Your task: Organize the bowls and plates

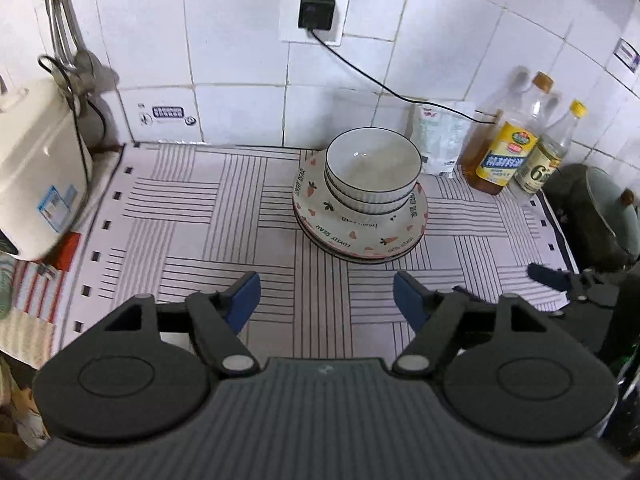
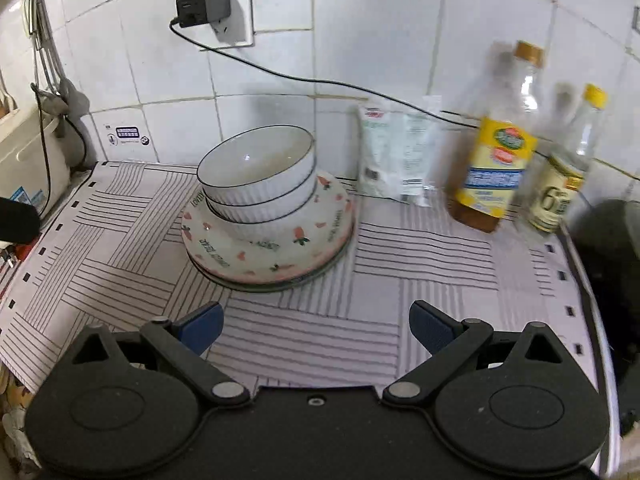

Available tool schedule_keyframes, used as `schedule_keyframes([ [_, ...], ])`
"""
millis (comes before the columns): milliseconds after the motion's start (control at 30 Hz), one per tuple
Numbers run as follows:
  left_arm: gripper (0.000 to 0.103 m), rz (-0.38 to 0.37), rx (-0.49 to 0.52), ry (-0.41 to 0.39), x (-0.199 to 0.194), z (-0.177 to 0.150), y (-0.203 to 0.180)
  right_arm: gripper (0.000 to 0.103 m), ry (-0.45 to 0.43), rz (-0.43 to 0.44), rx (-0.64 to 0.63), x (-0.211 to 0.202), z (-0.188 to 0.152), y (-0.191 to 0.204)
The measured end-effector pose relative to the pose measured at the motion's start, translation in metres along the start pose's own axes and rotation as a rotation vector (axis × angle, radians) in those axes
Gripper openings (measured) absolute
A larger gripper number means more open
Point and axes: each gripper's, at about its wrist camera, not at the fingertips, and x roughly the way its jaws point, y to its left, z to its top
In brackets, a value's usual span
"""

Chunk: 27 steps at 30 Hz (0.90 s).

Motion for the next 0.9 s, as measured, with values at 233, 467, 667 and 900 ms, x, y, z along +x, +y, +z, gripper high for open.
schedule_keyframes([
  [233,0.095,0.077,0.027,-0.068,-0.032,-0.018,-0.003,0.101,-0.027,-0.019,0.066,-0.056,-0.005,-0.001],
  [467,0.095,0.112,0.054,-0.061,-0.044,-0.035,-0.003,0.101,-0.059,-0.024,0.137,-0.108,-0.015,0.008],
  [667,0.095,0.140,0.073,-0.049,-0.053,-0.054,-0.002,0.101,-0.079,-0.053,0.108,-0.132,-0.027,0.017],
  [900,0.095,0.146,0.093,-0.109,-0.068,-0.074,-0.004,0.101,-0.134,-0.079,0.110,-0.152,-0.039,0.020],
])
